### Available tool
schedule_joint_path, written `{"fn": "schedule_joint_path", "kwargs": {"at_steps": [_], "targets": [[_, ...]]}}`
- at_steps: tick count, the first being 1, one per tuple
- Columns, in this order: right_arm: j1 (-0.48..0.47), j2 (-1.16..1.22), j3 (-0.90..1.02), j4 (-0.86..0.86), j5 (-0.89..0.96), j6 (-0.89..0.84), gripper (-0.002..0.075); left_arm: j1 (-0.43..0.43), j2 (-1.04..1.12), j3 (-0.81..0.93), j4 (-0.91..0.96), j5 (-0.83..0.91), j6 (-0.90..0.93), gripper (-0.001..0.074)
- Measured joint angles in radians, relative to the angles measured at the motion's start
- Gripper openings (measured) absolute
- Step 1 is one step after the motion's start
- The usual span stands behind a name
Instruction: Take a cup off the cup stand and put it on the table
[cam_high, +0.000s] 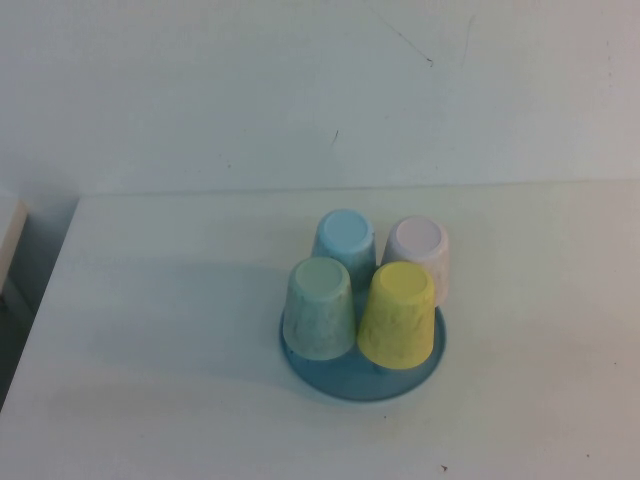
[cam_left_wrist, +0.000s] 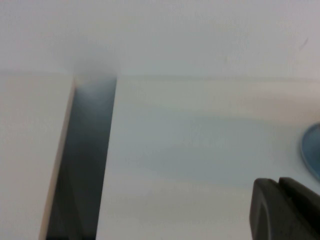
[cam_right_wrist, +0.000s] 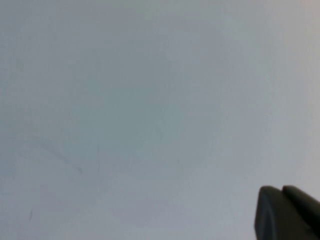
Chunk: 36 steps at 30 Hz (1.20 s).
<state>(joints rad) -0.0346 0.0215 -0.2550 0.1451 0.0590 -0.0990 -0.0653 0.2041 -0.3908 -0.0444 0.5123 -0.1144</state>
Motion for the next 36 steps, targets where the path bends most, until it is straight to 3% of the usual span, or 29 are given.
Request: {"fn": "schedule_joint_path", "kwargs": {"at_steps": [5, 9, 15, 22, 27, 36], "targets": [[0.000, 0.168, -0.210, 0.004, 0.378, -0.157, -0.0003, 0.000, 0.131, -0.022, -0.054, 0.109, 0.007, -0.0002], [0.000, 0.358, -0.354, 0.129, 0.605, -0.368, -0.0003, 0.000, 0.192, -0.022, -0.137, 0.109, 0.098, -0.0002], [0.000, 0.643, -0.492, 0.390, 0.745, -0.705, -0.0003, 0.000, 0.253, -0.024, -0.261, 0.117, 0.199, -0.0002], [0.011, 0.993, -0.600, 0.528, 0.804, -0.873, -0.0003, 0.000, 0.260, -0.024, -0.292, 0.101, 0.216, -0.0002], [0.139, 1.190, -0.713, 0.532, 0.805, -0.905, -0.0003, 0.000, 0.282, -0.029, -0.335, 0.142, 0.218, -0.0002], [0.435, 1.413, -0.938, 0.323, 0.783, -0.814, -0.0003, 0.000, 0.484, -0.118, -0.418, 0.249, 0.300, -0.0002]]}}
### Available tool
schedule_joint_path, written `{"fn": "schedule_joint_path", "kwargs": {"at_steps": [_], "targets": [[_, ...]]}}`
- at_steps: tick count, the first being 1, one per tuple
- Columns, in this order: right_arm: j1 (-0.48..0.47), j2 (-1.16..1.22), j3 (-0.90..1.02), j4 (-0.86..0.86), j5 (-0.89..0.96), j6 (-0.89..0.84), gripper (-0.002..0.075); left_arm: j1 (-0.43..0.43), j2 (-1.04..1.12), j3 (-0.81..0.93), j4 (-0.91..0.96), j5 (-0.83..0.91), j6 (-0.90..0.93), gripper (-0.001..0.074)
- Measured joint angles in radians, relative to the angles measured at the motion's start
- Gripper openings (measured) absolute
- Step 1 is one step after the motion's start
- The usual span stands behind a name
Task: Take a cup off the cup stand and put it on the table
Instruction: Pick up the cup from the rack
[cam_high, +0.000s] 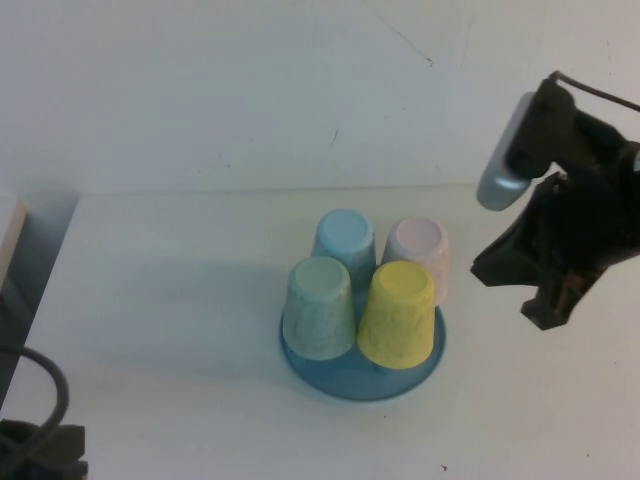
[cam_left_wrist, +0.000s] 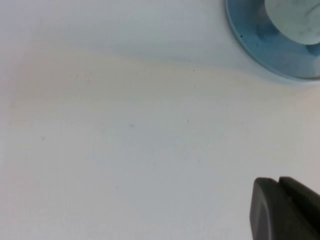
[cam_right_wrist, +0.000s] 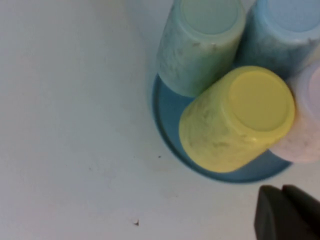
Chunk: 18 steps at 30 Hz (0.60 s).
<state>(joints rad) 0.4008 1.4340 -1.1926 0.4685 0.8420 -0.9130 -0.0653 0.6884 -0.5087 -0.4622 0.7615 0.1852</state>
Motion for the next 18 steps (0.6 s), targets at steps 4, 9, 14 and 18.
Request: {"fn": "schedule_joint_path", "kwargs": {"at_steps": [4, 9, 14, 18], "targets": [[0.041, 0.086, -0.067, -0.029, 0.006, 0.005, 0.0037, 0.000, 0.066, -0.056, -0.021, 0.002, 0.047, -0.0002], [0.048, 0.161, -0.129, -0.002, 0.011, 0.031, 0.0377, 0.000, 0.109, -0.092, -0.047, 0.002, 0.080, -0.0002], [0.048, 0.231, -0.159, 0.097, -0.009, 0.061, 0.0648, 0.000, 0.115, -0.093, -0.048, 0.002, 0.094, -0.0002], [0.050, 0.288, -0.187, 0.154, -0.012, 0.063, 0.0683, 0.000, 0.115, -0.095, -0.049, -0.007, 0.101, -0.0002]]}}
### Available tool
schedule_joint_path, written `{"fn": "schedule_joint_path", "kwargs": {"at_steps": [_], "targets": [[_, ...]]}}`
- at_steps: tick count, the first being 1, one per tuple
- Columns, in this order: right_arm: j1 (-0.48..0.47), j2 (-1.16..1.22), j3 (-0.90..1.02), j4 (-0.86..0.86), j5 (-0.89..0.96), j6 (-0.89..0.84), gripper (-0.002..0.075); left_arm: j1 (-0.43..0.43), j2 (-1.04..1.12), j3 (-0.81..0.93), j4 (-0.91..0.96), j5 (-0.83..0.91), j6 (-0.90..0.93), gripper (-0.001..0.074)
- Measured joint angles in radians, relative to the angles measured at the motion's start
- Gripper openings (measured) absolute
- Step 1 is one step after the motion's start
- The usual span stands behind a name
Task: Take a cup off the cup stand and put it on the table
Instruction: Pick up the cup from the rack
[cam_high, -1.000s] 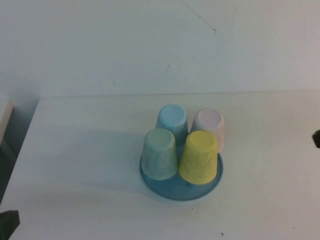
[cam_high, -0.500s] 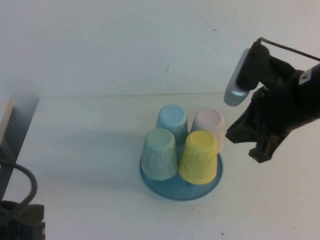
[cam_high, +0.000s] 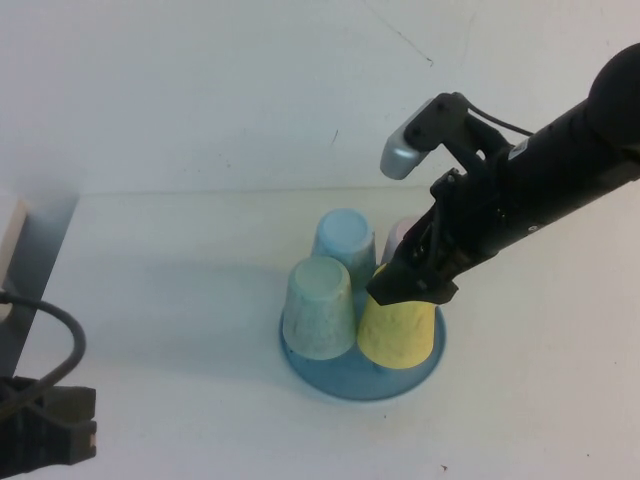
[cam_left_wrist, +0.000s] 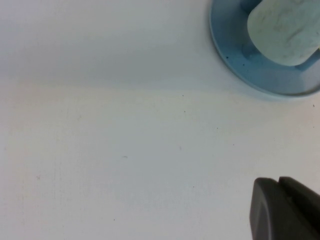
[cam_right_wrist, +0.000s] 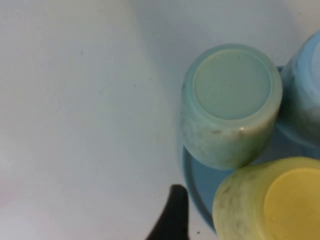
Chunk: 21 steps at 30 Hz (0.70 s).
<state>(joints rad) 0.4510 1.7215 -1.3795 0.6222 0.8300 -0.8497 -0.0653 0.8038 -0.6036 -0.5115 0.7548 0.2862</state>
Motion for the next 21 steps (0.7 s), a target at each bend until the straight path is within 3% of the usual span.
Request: {"fn": "schedule_joint_path", "kwargs": {"at_steps": [12, 21], "targets": [[0.000, 0.073, -0.018, 0.002, 0.004, 0.002, 0.0692, 0.000, 0.000, -0.004, -0.002, -0.006, 0.000, -0.0002], [0.002, 0.078, -0.017, -0.134, 0.012, 0.008, 0.0692, 0.000, 0.000, -0.004, -0.019, -0.006, 0.000, -0.0002]]}}
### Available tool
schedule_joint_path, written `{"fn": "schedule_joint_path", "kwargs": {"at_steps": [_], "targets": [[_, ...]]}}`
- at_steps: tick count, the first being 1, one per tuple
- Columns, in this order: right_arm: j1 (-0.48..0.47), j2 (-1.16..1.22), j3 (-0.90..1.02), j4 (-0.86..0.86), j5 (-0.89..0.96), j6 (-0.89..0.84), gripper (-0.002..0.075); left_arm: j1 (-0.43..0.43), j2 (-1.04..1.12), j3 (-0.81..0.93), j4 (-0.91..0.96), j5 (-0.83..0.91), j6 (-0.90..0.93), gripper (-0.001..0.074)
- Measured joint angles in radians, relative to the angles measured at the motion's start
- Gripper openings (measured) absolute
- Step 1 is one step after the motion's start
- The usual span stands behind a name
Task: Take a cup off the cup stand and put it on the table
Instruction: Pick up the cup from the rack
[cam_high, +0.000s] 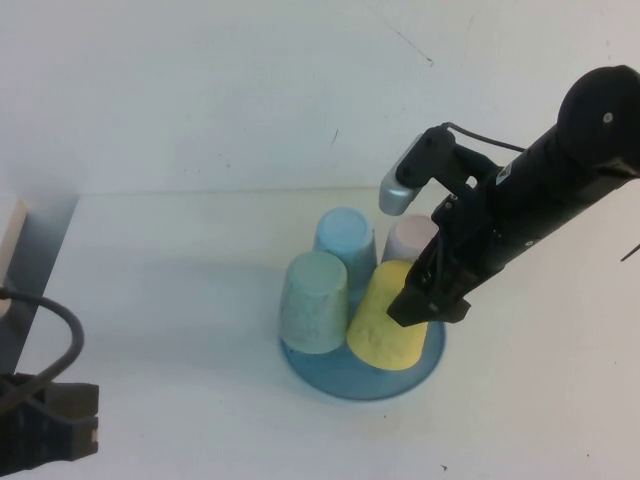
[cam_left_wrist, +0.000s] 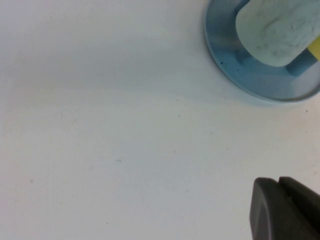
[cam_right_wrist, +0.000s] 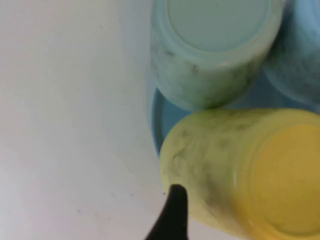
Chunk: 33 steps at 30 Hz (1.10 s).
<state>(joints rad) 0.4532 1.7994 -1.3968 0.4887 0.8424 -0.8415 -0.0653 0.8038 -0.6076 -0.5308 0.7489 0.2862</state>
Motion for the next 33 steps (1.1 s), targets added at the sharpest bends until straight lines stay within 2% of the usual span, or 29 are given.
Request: {"fn": "schedule_joint_path", "kwargs": {"at_steps": [5, 21, 33], "targets": [[0.000, 0.000, -0.001, -0.023, 0.002, 0.019, 0.0692, 0.000, 0.000, 0.000, 0.000, 0.000, 0.000, -0.0002], [0.000, 0.000, -0.001, 0.106, -0.034, 0.017, 0.0692, 0.000, 0.000, 0.000, -0.066, -0.029, 0.026, -0.0003], [0.000, 0.010, -0.002, 0.108, -0.043, -0.057, 0.0692, 0.000, 0.000, 0.000, -0.082, -0.029, 0.030, -0.0003]]}}
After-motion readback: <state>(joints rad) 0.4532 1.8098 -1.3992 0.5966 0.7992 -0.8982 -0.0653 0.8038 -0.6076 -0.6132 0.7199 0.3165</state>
